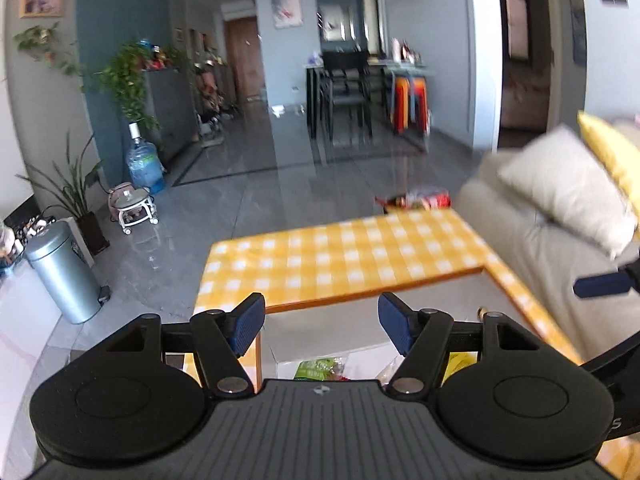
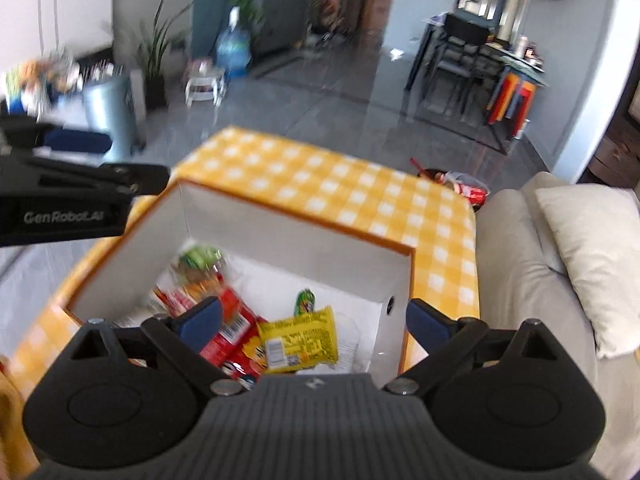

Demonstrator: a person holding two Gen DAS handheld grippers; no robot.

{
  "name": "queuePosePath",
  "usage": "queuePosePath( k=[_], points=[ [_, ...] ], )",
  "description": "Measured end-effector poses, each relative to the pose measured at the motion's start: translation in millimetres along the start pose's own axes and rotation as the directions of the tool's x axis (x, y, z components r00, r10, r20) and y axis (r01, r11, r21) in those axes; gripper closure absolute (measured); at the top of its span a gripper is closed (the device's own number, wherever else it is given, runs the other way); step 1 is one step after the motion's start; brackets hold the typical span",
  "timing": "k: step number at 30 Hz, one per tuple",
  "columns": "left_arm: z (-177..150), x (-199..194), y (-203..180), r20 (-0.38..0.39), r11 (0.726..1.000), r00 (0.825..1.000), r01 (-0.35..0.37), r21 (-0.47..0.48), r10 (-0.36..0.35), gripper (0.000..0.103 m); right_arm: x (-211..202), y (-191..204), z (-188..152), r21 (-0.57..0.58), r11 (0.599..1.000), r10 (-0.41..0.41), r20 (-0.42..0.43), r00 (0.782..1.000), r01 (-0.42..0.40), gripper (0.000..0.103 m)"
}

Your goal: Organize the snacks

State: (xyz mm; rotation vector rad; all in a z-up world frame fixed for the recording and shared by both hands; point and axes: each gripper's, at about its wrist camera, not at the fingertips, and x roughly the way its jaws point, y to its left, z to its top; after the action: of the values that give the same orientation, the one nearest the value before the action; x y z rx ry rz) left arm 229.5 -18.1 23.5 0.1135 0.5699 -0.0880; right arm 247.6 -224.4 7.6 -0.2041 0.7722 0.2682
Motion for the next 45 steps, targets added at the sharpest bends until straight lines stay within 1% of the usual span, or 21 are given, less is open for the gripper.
queuePosePath(
  k=[3,5,8,10,12,17,20,26,30,32,36,41,45],
  points=[
    [-1,-23,7,0.020,0.999,1.000,0.023,-0.040,-0.022,0.027,-28,0,-4,0.070,0.997,0.007,0.044,0.999,-0.010,0.004],
    [-5,-39,8,0.049,0.998,0.999,0.023,-0.055,-0.020,0.027,-47,3,-9,0.102,0.995,-0.002,0.072,0.997,-0.006,0.004],
    [-12,-57,3,0.088,0.998,0.996,0.008,-0.055,-0.003,0.026,-74,8,-19,0.151,0.989,-0.017,0.115,0.993,-0.001,0.004],
    [-18,-67,-2,0.095,0.999,0.995,0.001,-0.040,0.003,0.026,-91,12,-26,0.175,0.984,-0.017,0.146,0.989,-0.009,0.004],
    [-25,-75,-7,0.095,1.000,0.995,-0.005,-0.024,0.007,0.021,-105,16,-33,0.184,0.983,-0.021,0.173,0.985,-0.012,0.004],
    [-44,-91,-17,0.094,0.999,0.995,-0.035,0.002,0.034,0.014,-130,31,-54,0.187,0.982,-0.046,0.214,0.976,0.006,0.004],
    [-54,-97,-16,0.090,0.999,0.995,-0.049,-0.007,0.050,0.014,-141,39,-67,0.175,0.984,-0.079,0.232,0.970,0.038,0.004],
    [-72,-99,-10,0.065,0.996,0.994,-0.083,-0.033,0.085,0.014,-147,44,-88,0.203,0.978,-0.088,0.243,0.966,0.038,0.004],
    [-80,-100,-9,0.042,0.996,0.995,-0.087,-0.034,0.088,0.014,-143,43,-96,0.226,0.973,-0.098,0.236,0.967,0.043,0.004],
    [-83,-99,-9,0.029,0.996,0.996,-0.084,-0.032,0.085,0.013,-139,43,-99,0.238,0.970,-0.101,0.219,0.970,0.047,0.004],
    [-86,-96,-13,0.016,0.996,0.996,-0.086,-0.013,0.087,0.013,-132,41,-101,0.256,0.966,-0.095,0.204,0.974,0.041,0.004],
    [-88,-90,-17,-0.002,0.996,0.996,-0.089,0.003,0.089,0.013,-128,40,-100,0.252,0.967,-0.090,0.200,0.976,0.037,0.004],
    [-91,-83,-20,-0.042,0.995,0.995,-0.095,0.019,0.096,0.013,-124,40,-101,0.255,0.967,-0.080,0.196,0.977,0.028,0.004]
  ],
)
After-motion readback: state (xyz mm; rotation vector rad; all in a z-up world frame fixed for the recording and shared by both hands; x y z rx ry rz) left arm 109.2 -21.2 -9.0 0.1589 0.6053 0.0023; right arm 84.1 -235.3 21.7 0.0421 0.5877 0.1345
